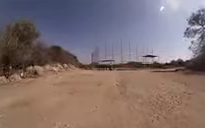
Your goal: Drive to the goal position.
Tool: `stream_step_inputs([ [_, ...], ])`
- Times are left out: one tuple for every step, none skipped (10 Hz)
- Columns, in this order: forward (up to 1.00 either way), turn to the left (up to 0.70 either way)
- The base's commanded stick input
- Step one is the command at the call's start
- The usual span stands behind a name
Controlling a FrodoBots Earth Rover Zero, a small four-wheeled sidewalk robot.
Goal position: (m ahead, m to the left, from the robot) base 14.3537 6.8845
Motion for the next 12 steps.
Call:
stream_step_inputs([
  [0.5,0.0],
  [0.5,0.0],
  [0.5,0.0],
  [0.5,0.0],
  [0.5,0.0],
  [0.5,0.0],
  [0.5,0.0],
  [0.5,0.0],
  [0.5,0.0],
  [0.5,0.0],
  [0.5,0.0],
  [0.5,0.0],
])
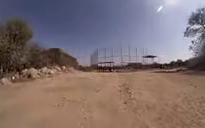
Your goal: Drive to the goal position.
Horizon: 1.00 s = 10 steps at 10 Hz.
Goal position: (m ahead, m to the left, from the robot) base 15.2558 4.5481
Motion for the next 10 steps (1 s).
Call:
stream_step_inputs([
  [0.5,0.0],
  [0.5,0.0],
  [0.5,0.0],
  [0.5,0.03],
  [0.5,0.13],
  [0.5,0.39],
  [0.5,0.42],
  [0.5,0.08],
  [0.5,0.0],
  [0.5,0.0],
])
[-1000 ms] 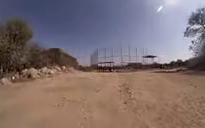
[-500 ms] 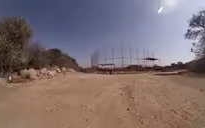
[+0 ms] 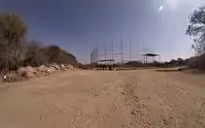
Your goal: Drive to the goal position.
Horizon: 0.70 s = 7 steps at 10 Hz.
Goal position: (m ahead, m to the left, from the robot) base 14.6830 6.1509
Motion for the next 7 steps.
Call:
stream_step_inputs([
  [0.5,0.0],
  [0.5,0.0],
  [0.5,0.0],
  [0.5,0.0],
  [0.5,0.0],
  [0.5,0.0],
  [0.5,0.0],
])
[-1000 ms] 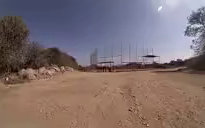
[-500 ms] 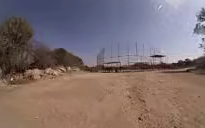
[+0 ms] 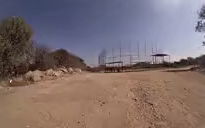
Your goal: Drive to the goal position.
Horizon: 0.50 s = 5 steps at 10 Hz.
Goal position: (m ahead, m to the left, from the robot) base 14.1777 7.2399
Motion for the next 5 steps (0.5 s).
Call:
stream_step_inputs([
  [0.5,0.0],
  [0.5,0.0],
  [0.5,0.0],
  [0.5,0.0],
  [0.5,0.0],
])
